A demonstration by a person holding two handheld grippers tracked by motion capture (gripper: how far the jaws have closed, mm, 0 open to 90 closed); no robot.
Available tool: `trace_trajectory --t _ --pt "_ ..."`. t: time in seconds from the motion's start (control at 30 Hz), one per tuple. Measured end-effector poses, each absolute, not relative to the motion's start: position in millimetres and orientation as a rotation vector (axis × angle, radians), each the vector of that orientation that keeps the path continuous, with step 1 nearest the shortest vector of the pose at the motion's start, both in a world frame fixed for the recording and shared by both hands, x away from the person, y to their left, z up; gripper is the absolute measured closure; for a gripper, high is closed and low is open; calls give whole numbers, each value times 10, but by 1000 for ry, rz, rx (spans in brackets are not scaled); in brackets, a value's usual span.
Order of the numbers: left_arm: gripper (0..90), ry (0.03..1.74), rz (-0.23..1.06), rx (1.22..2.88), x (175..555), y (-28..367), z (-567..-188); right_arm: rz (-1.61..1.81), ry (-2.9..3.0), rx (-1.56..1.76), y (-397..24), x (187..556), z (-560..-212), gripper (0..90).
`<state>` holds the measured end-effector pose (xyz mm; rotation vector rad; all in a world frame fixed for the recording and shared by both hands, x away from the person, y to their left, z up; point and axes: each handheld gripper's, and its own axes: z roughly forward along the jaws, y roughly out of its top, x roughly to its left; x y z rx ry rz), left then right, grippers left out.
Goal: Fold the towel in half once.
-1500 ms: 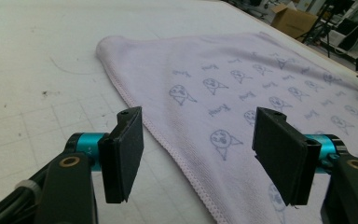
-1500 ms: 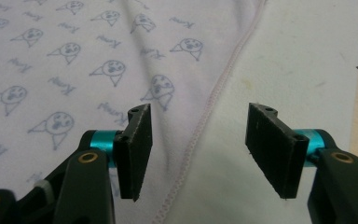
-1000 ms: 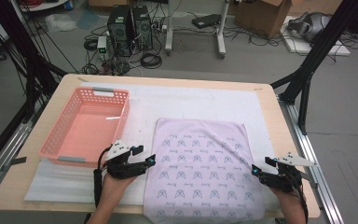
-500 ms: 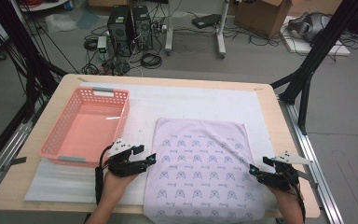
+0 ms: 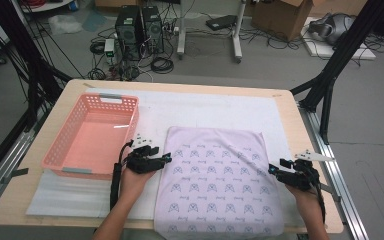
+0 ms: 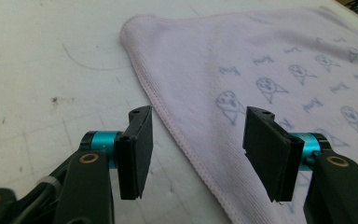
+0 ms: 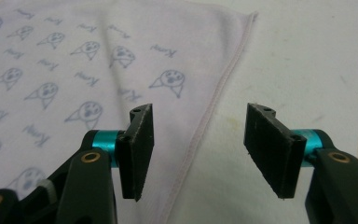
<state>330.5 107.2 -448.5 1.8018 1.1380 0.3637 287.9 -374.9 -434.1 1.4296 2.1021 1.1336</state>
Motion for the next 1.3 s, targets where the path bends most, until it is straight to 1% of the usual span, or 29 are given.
trace_trajectory --t 0.1,0.17,0.27,0.3,0.37,0.43,0.47,0.57,0.6,0.63,0.7,0.77,0.83,0.93,1.07,1.17,1.3 --pt "451 1202 350 1813 3363 1073 -4529 1102 2136 1434 -3688 3012 -4356 447" --pt "463 1202 332 1837 3377 1056 -4531 1081 2149 1442 -3626 3084 -4366 457" --pt "467 1170 393 1904 3380 970 -4515 1035 2179 1439 -3536 3173 -4383 462" --pt "489 1161 416 1924 3381 944 -4513 1019 2187 1437 -3505 3192 -4390 472" --pt "564 1153 472 1948 3370 892 -4514 951 2202 1438 -3456 3215 -4410 501" --pt "602 1141 497 1963 3362 867 -4514 911 2200 1422 -3437 3209 -4408 532" --pt "639 1139 491 1961 3364 868 -4514 909 2195 1424 -3438 3208 -4408 562" --pt "765 1159 452 1936 3384 885 -4517 925 2208 1430 -3467 3208 -4401 777" --pt "825 1169 419 1919 3395 893 -4522 930 2217 1431 -3470 3209 -4399 834" --pt "847 1187 400 1908 3404 901 -4521 936 2224 1433 -3465 3212 -4396 847" --pt "864 1214 362 1886 3431 927 -4514 922 2229 1420 -3458 3220 -4387 860" --pt "869 1229 402 1880 3457 951 -4481 887 2202 1407 -3472 3231 -4377 868" --pt "871 1247 405 1838 3490 979 -4427 895 2158 1431 -3528 3258 -4364 888" --pt "871 1239 422 1813 3538 981 -4346 947 2117 1469 -3636 3308 -4329 888" --pt "871 1249 427 1766 3616 996 -4253 981 2060 1477 -3679 3348 -4287 888" --pt "870 1247 404 1774 3591 1010 -4249 1050 2032 1491 -3706 3336 -4258 888" --pt "868 1203 383 1764 3492 1049 -4205 1111 2030 1458 -3737 3205 -4216 887"
